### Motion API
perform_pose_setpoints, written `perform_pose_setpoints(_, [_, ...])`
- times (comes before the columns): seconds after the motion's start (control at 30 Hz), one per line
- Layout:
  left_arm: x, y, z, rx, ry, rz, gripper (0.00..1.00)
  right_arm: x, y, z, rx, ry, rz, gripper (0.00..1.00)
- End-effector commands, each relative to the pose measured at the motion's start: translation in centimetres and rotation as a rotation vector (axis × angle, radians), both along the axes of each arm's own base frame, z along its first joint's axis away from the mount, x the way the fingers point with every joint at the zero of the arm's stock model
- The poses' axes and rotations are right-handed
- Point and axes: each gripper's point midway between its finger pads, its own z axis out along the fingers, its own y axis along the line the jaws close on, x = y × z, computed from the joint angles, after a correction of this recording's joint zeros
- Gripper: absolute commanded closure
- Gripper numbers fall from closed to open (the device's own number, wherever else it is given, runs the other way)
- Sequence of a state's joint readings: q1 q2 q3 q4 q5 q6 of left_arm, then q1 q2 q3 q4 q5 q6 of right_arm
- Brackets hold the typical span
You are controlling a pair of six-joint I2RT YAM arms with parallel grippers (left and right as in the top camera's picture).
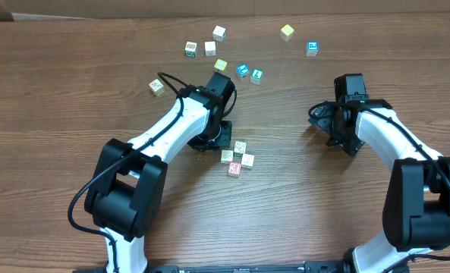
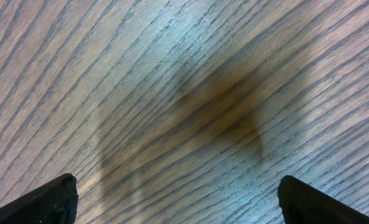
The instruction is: Form a circle
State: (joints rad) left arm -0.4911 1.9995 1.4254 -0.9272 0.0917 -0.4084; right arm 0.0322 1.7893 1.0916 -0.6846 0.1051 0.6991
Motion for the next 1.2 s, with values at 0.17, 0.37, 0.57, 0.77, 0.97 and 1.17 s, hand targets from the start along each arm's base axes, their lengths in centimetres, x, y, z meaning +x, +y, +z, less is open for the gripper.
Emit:
perform_pose_setpoints(0.17, [-1.31,-0.77,-0.51,-0.036,0.051,-0.057,0.96,-0.15,-0.51,-0.21,-0.014,0.005,-0.010,0.00])
perform_pose_setpoints(0.37, [-1.31,-0.75,-0.51,-0.036,0.052,-0.057,0.96,-0.15,-0.51,-0.21,-0.014,0.005,-0.010,0.00])
perform_pose_setpoints(0.57, [-1.27,-0.78,-0.50,-0.036,0.050,-0.057,0.96,-0.15,-0.51,-0.21,-0.014,0.005,-0.010,0.00])
perform_pose_setpoints(0.77, [-1.21,-0.82,-0.51,-0.038,0.048,-0.057,0.96,-0.15,-0.51,-0.21,-0.014,0.005,-0.010,0.00])
perform_pose_setpoints(0.97, [-1.19,-0.83,-0.50,-0.038,0.047,-0.057,0.96,-0.15,-0.51,-0.21,-0.014,0.005,-0.010,0.00])
perform_pose_setpoints(1.17, [-1.01,-0.93,-0.49,-0.042,0.039,-0.058,0.96,-0.15,-0.51,-0.21,-0.014,0.005,-0.010,0.00])
